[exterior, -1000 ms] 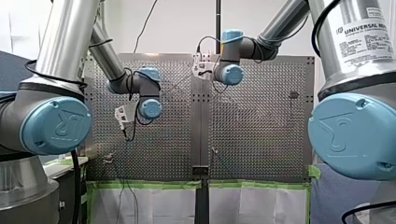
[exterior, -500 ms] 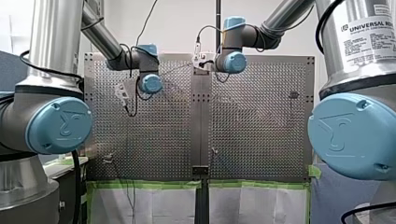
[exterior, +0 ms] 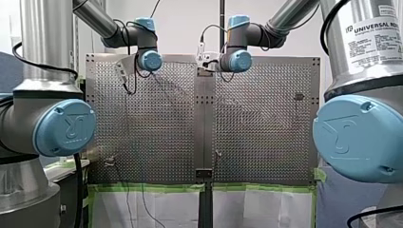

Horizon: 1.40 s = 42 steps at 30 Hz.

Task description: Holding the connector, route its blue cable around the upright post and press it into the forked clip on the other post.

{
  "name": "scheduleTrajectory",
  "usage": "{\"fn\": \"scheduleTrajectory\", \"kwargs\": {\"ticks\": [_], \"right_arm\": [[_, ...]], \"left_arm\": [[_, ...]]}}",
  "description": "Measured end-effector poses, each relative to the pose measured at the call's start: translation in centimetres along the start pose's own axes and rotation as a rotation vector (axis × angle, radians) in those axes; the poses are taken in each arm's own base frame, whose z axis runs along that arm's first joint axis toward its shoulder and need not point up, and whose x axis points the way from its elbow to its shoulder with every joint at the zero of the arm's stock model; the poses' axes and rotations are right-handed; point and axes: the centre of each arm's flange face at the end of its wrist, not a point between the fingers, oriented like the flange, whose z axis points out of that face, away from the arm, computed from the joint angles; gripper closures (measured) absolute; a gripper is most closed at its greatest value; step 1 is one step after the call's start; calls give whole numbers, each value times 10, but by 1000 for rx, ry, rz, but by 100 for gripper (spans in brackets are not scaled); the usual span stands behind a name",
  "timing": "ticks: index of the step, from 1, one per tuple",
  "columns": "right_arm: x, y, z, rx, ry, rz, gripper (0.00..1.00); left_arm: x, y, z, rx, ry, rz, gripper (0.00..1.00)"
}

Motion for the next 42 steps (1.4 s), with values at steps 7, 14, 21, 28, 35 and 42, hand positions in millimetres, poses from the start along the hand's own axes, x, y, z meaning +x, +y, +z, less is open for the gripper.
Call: {"fn": "scheduleTrajectory", "kwargs": {"ticks": [7,14,21,28,35,42], "right_arm": [[17,-2,11,28,35,9,100],[27,-2,23,45,71,30,100],[27,-5,36,55,80,33,100],[27,-8,46,63,91,33,100],[31,-8,56,68,108,33,100],[31,-8,62,69,123,31,100]], "left_arm": [[-54,-12,11,33,-46,-22,92],[-94,-19,24,60,-76,-33,92],[-104,-17,56,65,-68,-17,92],[-86,-3,83,54,-15,23,92],[-57,18,105,36,60,86,92],[-39,27,123,58,84,95,92]]}}
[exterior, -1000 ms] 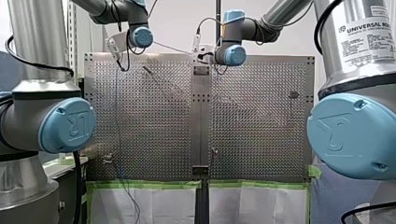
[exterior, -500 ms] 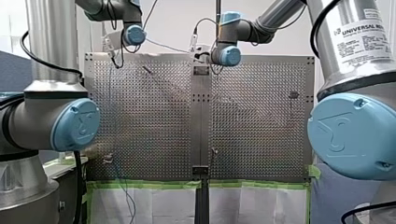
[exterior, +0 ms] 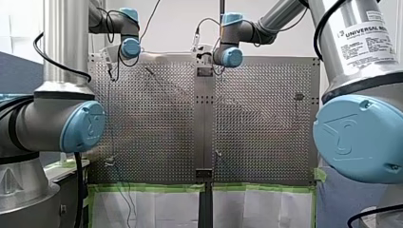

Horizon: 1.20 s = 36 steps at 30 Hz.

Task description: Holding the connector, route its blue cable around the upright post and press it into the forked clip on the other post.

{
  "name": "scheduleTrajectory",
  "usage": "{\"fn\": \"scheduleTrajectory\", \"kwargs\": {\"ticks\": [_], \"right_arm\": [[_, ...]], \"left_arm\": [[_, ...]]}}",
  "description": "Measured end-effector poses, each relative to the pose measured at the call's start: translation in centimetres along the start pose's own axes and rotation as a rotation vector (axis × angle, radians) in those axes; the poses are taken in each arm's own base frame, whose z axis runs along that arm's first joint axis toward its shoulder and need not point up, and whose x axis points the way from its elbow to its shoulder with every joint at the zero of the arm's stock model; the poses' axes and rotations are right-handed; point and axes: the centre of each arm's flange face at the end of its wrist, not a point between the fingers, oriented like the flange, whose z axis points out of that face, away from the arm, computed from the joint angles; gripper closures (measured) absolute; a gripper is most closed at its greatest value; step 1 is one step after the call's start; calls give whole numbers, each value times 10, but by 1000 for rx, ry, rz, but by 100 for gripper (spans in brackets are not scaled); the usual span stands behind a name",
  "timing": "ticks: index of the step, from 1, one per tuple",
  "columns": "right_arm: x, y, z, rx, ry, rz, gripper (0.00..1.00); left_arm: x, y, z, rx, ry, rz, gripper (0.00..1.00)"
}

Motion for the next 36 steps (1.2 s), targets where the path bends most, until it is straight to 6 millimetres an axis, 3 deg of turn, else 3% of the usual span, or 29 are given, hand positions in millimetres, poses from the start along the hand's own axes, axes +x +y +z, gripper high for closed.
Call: {"fn": "scheduleTrajectory", "kwargs": {"ticks": [15,36], "right_arm": [[-21,0,24,6,4,2,100],[-67,5,51,-14,-15,9,100]], "left_arm": [[52,4,29,93,70,1,92],[87,9,43,128,125,-9,92]]}}
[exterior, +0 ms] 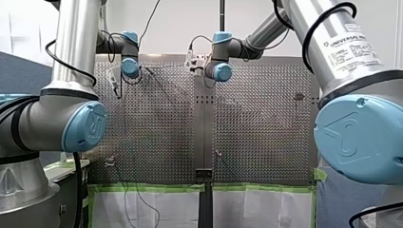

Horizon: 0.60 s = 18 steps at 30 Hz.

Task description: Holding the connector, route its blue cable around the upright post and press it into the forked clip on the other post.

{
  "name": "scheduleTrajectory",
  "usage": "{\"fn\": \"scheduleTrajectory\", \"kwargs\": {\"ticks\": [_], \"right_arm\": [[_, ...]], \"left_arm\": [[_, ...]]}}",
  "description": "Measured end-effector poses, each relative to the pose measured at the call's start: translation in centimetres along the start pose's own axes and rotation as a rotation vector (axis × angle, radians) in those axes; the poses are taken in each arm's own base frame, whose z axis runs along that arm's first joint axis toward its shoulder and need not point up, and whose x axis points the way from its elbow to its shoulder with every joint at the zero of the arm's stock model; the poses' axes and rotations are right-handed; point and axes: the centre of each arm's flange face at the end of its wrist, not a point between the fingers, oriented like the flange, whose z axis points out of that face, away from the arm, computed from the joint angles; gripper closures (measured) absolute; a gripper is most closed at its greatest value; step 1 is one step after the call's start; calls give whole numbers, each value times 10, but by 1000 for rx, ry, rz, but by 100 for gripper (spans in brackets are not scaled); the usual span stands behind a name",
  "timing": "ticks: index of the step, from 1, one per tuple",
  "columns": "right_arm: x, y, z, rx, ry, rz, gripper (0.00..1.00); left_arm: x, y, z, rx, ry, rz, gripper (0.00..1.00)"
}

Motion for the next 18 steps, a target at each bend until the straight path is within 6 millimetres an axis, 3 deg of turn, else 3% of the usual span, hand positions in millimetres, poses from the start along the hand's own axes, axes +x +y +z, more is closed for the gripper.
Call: {"fn": "scheduleTrajectory", "kwargs": {"ticks": [13,18], "right_arm": [[-52,17,7,-61,-41,-2,100],[-76,19,4,-87,-75,-2,100]], "left_arm": [[38,3,9,22,67,11,92],[46,2,8,19,80,10,86]]}}
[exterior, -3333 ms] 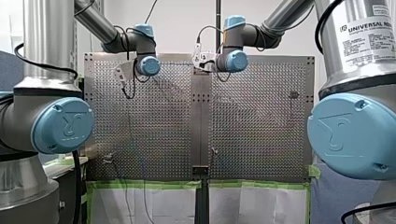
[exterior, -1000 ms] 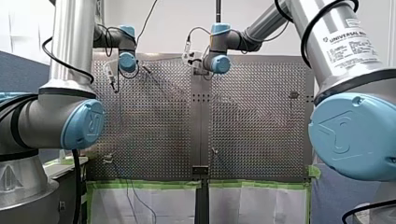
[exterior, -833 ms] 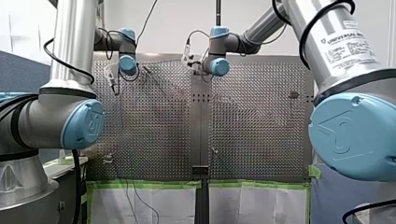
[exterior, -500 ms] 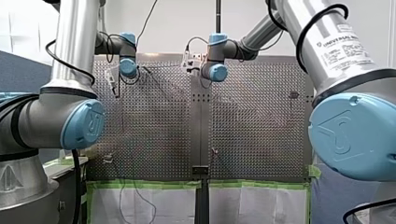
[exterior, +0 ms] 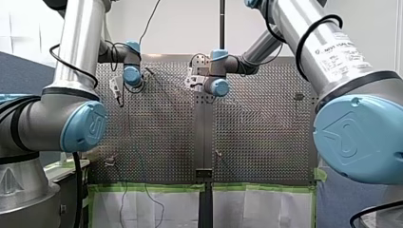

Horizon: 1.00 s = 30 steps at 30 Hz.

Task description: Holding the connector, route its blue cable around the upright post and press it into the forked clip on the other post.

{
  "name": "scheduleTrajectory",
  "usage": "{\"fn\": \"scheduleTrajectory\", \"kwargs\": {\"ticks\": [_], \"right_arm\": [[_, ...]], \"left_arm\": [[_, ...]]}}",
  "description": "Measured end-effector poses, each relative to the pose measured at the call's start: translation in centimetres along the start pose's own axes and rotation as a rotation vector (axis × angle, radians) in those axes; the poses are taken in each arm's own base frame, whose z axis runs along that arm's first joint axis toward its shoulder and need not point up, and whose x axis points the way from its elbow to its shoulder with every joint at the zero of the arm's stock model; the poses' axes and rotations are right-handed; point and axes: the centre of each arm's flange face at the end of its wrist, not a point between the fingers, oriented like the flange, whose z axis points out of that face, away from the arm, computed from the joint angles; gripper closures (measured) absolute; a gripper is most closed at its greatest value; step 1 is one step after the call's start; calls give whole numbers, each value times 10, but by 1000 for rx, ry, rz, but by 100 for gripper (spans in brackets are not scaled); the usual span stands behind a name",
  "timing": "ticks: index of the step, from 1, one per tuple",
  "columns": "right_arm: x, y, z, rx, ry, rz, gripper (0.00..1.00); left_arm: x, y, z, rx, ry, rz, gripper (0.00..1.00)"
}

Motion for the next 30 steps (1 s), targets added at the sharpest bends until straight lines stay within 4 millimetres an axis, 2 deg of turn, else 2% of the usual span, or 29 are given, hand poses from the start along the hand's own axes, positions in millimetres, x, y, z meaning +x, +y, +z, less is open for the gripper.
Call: {"fn": "scheduleTrajectory", "kwargs": {"ticks": [2,3,4,5,6,8,10,11,13,16,18,19,20,30], "right_arm": [[-14,1,-1,-4,-24,1,100],[-20,1,-1,-6,-36,1,100],[-28,1,-2,-8,-52,1,100],[-33,1,-4,-10,-65,-1,100],[-39,1,-5,-12,-78,-2,100],[-50,1,-9,-17,-108,-8,100],[-60,0,-13,-22,-129,-12,100],[-63,0,-15,-23,-136,-13,100],[-70,0,-19,-25,-148,-14,100],[-78,1,-23,-29,-162,-14,100],[-86,2,-25,-33,-173,-14,100],[-92,2,-26,-37,-182,-15,100],[-97,3,-27,-41,-189,-15,100],[-163,14,-38,-83,-262,-22,100]], "left_arm": [[3,1,-1,-5,4,-2,73],[5,2,-1,-9,6,-3,73],[6,2,-2,-12,8,-3,66],[7,3,-3,-14,9,-3,53],[9,4,-4,-16,10,-3,53],[12,4,-5,-17,11,-4,32],[14,4,-6,-15,12,-5,29],[14,3,-6,-12,13,-6,20],[15,1,-7,-6,16,-6,16],[17,-2,-9,3,20,-7,16],[18,-4,-10,11,23,-9,6],[18,-5,-10,15,24,-10,6],[18,-6,-10,18,26,-10,0],[19,-7,-12,14,31,-14,0]]}}
